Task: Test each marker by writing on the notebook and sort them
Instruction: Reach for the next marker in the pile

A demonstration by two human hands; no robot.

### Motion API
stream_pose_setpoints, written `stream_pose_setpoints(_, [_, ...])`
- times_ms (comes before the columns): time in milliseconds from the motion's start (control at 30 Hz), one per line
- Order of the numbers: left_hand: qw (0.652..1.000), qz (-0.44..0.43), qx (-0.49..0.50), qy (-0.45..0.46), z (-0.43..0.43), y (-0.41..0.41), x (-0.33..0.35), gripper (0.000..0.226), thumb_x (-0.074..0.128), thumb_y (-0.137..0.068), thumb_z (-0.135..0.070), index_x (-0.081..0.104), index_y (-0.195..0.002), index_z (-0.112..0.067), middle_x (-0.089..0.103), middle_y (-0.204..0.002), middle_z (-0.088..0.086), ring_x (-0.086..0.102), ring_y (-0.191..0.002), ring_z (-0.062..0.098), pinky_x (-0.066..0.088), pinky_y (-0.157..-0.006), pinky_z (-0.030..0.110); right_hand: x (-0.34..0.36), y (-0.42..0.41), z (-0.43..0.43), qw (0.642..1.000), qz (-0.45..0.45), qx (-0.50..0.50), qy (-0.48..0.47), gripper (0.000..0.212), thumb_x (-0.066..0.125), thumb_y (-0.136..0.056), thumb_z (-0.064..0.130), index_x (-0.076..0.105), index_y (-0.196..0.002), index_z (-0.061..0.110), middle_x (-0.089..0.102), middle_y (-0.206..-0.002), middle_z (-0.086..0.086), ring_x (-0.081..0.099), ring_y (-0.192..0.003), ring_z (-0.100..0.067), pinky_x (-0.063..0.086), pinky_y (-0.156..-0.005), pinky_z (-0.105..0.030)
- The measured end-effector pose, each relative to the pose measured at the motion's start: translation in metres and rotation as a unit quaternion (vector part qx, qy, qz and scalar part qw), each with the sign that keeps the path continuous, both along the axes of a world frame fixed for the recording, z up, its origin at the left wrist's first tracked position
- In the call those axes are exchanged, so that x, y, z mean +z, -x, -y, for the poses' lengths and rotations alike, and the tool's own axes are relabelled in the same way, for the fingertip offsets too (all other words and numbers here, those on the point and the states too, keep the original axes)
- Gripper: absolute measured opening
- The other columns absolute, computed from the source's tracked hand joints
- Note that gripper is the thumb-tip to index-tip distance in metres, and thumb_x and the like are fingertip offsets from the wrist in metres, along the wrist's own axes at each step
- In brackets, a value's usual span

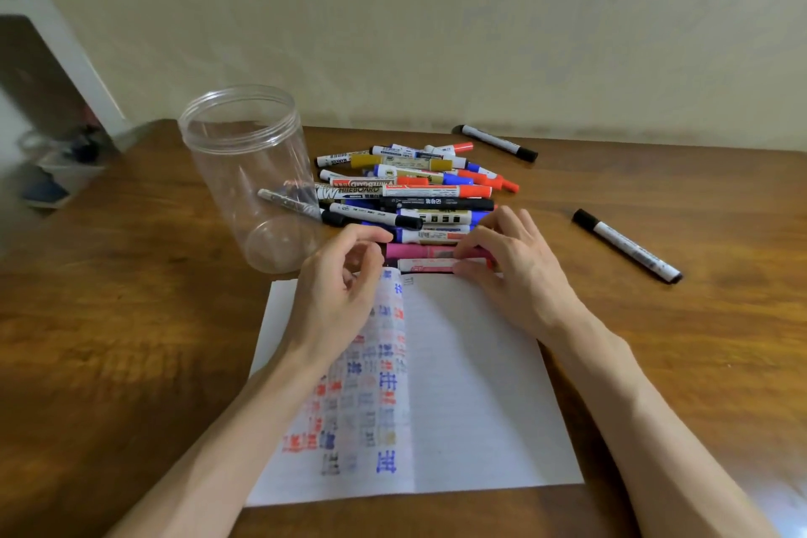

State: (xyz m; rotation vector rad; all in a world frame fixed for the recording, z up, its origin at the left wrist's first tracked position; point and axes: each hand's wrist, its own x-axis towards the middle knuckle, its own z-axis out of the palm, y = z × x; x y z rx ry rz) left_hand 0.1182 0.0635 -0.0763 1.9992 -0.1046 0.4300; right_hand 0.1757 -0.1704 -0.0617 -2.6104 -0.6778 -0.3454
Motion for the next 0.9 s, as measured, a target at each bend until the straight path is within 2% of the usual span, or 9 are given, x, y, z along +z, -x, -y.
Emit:
stream_pose_setpoints(67, [0.999,0.024,0.018,-0.035,-0.001,-0.001,0.0,0.017,0.058,-0.104,-0.02,0.068,-0.117,-0.026,0.067,-0.11,-0.016,0.063,-0.105,0.005,0.054,-0.078,0.017,0.001,0.0,0.001,1.0,0.004,0.0,-0.015,0.019,0.074,-0.096,0.028,0.072,-0.112,0.019,0.058,-0.121,-0.004,0.044,-0.107,-0.015,0.048,-0.08,-0.031])
stream_pose_setpoints(167, [0.996,0.04,0.032,-0.067,-0.003,-0.003,-0.001,0.02,0.062,-0.102,-0.021,0.068,-0.121,-0.024,0.058,-0.123,-0.012,0.054,-0.118,0.001,0.047,-0.088,0.007,0.009,0.003,0.004,0.998,-0.02,0.007,-0.066,0.013,0.067,-0.101,0.024,0.068,-0.113,0.017,0.066,-0.119,-0.003,0.053,-0.105,-0.013,0.05,-0.082,-0.029])
stream_pose_setpoints(267, [0.996,0.043,0.025,-0.079,-0.006,-0.005,-0.002,0.028,0.064,-0.099,-0.031,0.067,-0.127,-0.027,0.056,-0.127,-0.019,0.047,-0.128,-0.006,0.049,-0.1,0.022,0.018,0.007,0.004,0.985,-0.086,0.018,-0.151,0.007,0.062,-0.104,0.022,0.064,-0.11,0.024,0.069,-0.108,0.009,0.064,-0.095,-0.003,0.052,-0.071,-0.014])
stream_pose_setpoints(333, [0.998,0.024,0.0,-0.063,-0.005,-0.002,0.002,0.034,0.063,-0.096,-0.038,0.067,-0.128,-0.029,0.059,-0.121,-0.027,0.049,-0.125,-0.011,0.055,-0.094,0.025,0.02,0.009,0.001,0.969,-0.089,0.023,-0.228,0.006,0.063,-0.103,0.023,0.067,-0.108,0.022,0.071,-0.105,0.01,0.068,-0.097,-0.003,0.057,-0.069,-0.019])
stream_pose_setpoints(400, [0.999,0.011,-0.023,-0.037,-0.002,0.001,0.006,0.036,0.063,-0.094,-0.037,0.068,-0.127,-0.025,0.062,-0.115,-0.028,0.054,-0.117,-0.015,0.057,-0.083,0.017,0.018,0.012,-0.004,0.927,-0.121,0.026,-0.354,0.014,0.066,-0.101,0.025,0.071,-0.106,0.013,0.075,-0.099,0.003,0.073,-0.094,-0.013,0.061,-0.072,-0.027])
stream_pose_setpoints(467, [0.999,0.02,-0.035,-0.024,0.0,0.004,0.009,0.034,0.063,-0.094,-0.034,0.069,-0.125,-0.02,0.066,-0.107,-0.024,0.061,-0.107,-0.014,0.055,-0.075,0.01,0.018,0.018,-0.01,0.848,-0.196,0.019,-0.492,0.024,0.071,-0.096,0.031,0.073,-0.107,0.01,0.076,-0.094,-0.002,0.073,-0.092,-0.015,0.06,-0.08,-0.033])
stream_pose_setpoints(567, [0.998,0.035,-0.045,-0.033,0.002,0.006,0.013,0.033,0.065,-0.095,-0.032,0.07,-0.124,-0.018,0.07,-0.105,-0.019,0.065,-0.102,-0.012,0.052,-0.076,0.007,0.014,0.023,-0.02,0.758,-0.31,0.037,-0.573,0.04,0.079,-0.083,0.041,0.075,-0.109,0.011,0.078,-0.097,-0.007,0.074,-0.099,-0.023,0.057,-0.097,-0.046])
stream_pose_setpoints(700, [0.992,0.051,-0.065,-0.091,0.004,0.009,0.014,0.036,0.064,-0.097,-0.036,0.071,-0.126,-0.017,0.076,-0.11,-0.01,0.07,-0.1,0.001,0.057,-0.077,0.019,0.006,0.029,-0.04,0.788,-0.31,0.062,-0.529,0.028,0.075,-0.089,0.03,0.077,-0.104,0.006,0.079,-0.093,-0.008,0.074,-0.086,-0.024,0.06,-0.082,-0.033])
stream_pose_setpoints(900, [0.988,0.023,-0.087,-0.125,0.004,0.01,0.015,0.033,0.048,-0.107,-0.042,0.064,-0.128,-0.023,0.074,-0.099,-0.006,0.07,-0.089,0.014,0.058,-0.071,0.046,0.012,0.03,-0.034,0.808,-0.276,0.081,-0.514,0.033,0.072,-0.092,0.025,0.075,-0.109,-0.003,0.079,-0.103,-0.013,0.075,-0.095,-0.025,0.061,-0.09,-0.035])
